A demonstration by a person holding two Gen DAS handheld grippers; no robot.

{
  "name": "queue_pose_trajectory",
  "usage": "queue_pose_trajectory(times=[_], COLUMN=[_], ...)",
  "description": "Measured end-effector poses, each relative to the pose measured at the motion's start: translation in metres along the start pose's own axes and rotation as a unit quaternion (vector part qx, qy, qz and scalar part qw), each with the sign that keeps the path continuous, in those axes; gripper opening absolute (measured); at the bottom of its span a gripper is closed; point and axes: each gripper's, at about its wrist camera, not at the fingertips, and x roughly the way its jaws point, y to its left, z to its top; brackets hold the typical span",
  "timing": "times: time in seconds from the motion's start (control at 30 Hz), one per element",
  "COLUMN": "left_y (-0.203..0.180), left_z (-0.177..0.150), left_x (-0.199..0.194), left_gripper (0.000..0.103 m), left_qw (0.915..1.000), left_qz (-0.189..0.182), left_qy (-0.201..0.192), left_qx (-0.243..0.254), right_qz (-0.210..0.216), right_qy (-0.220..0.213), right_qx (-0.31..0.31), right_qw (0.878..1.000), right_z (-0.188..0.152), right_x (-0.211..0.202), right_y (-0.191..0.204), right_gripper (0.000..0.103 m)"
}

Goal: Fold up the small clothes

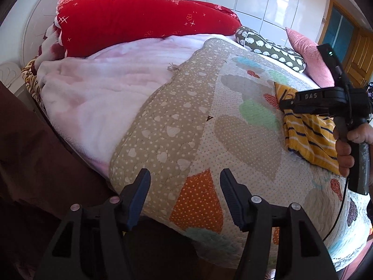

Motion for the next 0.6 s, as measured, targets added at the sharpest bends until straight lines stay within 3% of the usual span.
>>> queue_pose_trajectory(times=[0.07,0.2,0.43,0.6], left_y=[0.004,0.004,0.000,-0.009], left_z=[0.001,0.002,-0.002,-0.001], left_x=[0.002,0.003,0.008,0.008], left_gripper=[0.061,0.061,0.061,0.061], left_qw=[0.9995,0.9979,0.9951,0.9909], left_qz=[-0.025,-0.055,-0.085,-0.121], left_qy=[0.010,0.013,0.023,0.029], left_qx=[-0.017,-0.031,-0.043,-0.051], right_qz=[0.010,-0.024,-0.078,-0.145], right_qy=[-0.026,-0.040,0.035,0.084], right_qx=[0.008,0.033,-0.005,-0.050], right_qw=[1.000,0.998,0.996,0.985], right_z=[0.008,0.024,0.043,0.051], right_x=[-0.019,-0.031,0.013,0.060], right_y=[-0.005,-0.022,-0.009,0.005], right_gripper=[0.043,0.048,0.055,0.069])
